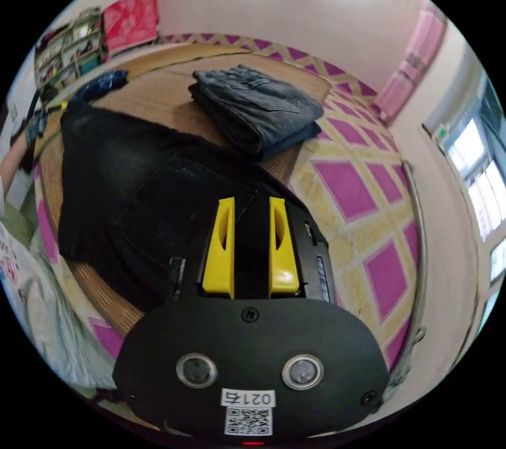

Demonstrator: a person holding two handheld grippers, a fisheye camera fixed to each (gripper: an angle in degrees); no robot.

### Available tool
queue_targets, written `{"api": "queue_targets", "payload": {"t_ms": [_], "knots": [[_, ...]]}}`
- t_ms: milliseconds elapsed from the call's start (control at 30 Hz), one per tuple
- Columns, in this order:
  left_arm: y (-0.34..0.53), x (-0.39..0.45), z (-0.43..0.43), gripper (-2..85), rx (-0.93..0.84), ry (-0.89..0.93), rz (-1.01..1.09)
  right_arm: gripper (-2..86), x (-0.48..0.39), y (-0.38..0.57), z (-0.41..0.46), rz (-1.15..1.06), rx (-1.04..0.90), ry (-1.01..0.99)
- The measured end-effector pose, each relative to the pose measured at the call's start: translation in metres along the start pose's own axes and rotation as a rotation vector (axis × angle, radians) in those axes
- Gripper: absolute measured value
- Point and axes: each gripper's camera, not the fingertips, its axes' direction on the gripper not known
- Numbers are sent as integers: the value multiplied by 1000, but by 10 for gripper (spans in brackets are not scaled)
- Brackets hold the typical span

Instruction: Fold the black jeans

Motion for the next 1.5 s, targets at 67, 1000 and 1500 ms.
{"api": "queue_targets", "payload": {"t_ms": [67, 1000, 1500], "knots": [[-25, 15, 35, 68, -79, 8, 76, 108, 3, -22, 16, -68, -40, -9], [-29, 31, 51, -7, -152, 70, 449, -8, 70, -32, -19, -194, -3, -337], [181, 17, -160, -9, 134, 334, 359, -9, -30, 193, -144, -219, 107, -566]]}}
